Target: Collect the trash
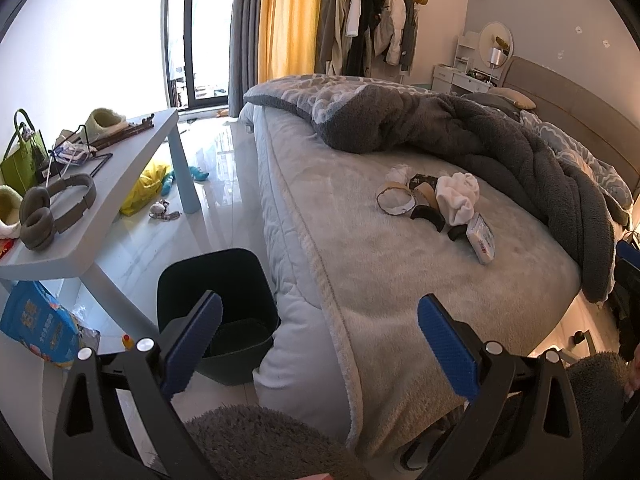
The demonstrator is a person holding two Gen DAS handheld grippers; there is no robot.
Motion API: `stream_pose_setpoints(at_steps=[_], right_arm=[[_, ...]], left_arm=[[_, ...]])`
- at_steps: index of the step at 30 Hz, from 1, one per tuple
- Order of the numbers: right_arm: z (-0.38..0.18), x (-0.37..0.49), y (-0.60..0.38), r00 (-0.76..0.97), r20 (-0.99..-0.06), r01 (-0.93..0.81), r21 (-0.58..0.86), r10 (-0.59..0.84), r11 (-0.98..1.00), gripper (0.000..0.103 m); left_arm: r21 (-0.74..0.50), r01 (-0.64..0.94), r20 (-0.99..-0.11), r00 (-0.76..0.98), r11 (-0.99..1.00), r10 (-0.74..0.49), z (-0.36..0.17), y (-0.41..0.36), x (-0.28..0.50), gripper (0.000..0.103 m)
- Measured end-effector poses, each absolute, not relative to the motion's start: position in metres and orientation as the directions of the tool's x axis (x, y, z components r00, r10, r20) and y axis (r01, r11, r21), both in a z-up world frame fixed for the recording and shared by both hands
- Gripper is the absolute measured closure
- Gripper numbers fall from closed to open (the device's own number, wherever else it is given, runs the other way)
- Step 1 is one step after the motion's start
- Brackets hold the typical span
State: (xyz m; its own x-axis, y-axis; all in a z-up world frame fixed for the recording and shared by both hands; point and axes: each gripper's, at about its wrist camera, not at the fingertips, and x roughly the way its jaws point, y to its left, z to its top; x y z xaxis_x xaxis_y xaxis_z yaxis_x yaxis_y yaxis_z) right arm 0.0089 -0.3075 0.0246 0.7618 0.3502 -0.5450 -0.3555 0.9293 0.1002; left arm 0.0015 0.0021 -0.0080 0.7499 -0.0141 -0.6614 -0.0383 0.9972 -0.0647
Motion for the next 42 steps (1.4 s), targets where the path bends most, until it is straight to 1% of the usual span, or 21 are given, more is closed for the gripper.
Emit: stream_pose_setpoints(at_steps=[6, 9, 12, 16, 18, 23, 29, 33, 40, 42], right_arm=[[0.030, 0.012, -0.310, 0.742, -0.563, -0.370, 0.108, 0.364, 0.923, 0.003], [0.030, 0.015, -0.305, 0.734, -0.589, -0.374, 0.064, 0.338, 0.925, 0.003], [0.030, 0.018, -0.299, 0.719, -0.604, -0.395, 0.052, 0.344, 0.917, 0.003], [0.026, 0.026, -0.290, 0.695, -0.594, -0.437, 0.099, 0.405, 0.894, 0.003], [0.019, 0.037, -0.286, 0.660, -0.619, -0.447, 0.131, 0.426, 0.885, 0.003], [0.008, 0.059, -0.274, 0.648, -0.649, -0.467, 0.074, 0.398, 0.881, 0.003], [-0.008, 0.098, -0.273, 0.596, -0.678, -0.515, 0.087, 0.430, 0.852, 0.003], [-0.018, 0.127, -0.274, 0.561, -0.689, -0.550, 0.104, 0.459, 0.829, 0.003], [-0.040, 0.164, -0.269, 0.499, -0.731, -0.618, 0.075, 0.465, 0.782, 0.003], [-0.051, 0.174, -0.268, 0.477, -0.748, -0.634, 0.070, 0.461, 0.770, 0.003]], left_arm=[[-0.057, -0.053, -0.668, 0.744, 0.997, 0.001, -0.013, 0.002, -0.003, 0.003], [-0.058, -0.045, -0.647, 0.762, 0.997, -0.003, -0.004, 0.003, -0.006, 0.003], [-0.056, -0.049, -0.631, 0.776, 0.997, 0.003, 0.003, 0.005, -0.009, 0.003], [-0.027, -0.025, -0.666, 0.746, 0.999, 0.001, 0.003, -0.001, 0.000, 0.003], [-0.028, -0.021, -0.669, 0.743, 0.999, -0.003, 0.002, -0.002, 0.004, 0.003], [-0.088, 0.028, -0.681, 0.728, 0.996, -0.081, -0.001, -0.004, 0.021, 0.003], [-0.095, 0.050, -0.677, 0.729, 0.994, -0.101, -0.006, -0.007, 0.046, 0.003], [-0.077, 0.061, -0.667, 0.738, 0.995, -0.097, -0.010, -0.010, 0.065, 0.004], [-0.182, 0.138, -0.663, 0.714, 0.974, -0.225, -0.015, -0.006, 0.096, 0.005], [-0.194, 0.162, -0.661, 0.707, 0.968, -0.251, -0.017, -0.008, 0.105, 0.009]])
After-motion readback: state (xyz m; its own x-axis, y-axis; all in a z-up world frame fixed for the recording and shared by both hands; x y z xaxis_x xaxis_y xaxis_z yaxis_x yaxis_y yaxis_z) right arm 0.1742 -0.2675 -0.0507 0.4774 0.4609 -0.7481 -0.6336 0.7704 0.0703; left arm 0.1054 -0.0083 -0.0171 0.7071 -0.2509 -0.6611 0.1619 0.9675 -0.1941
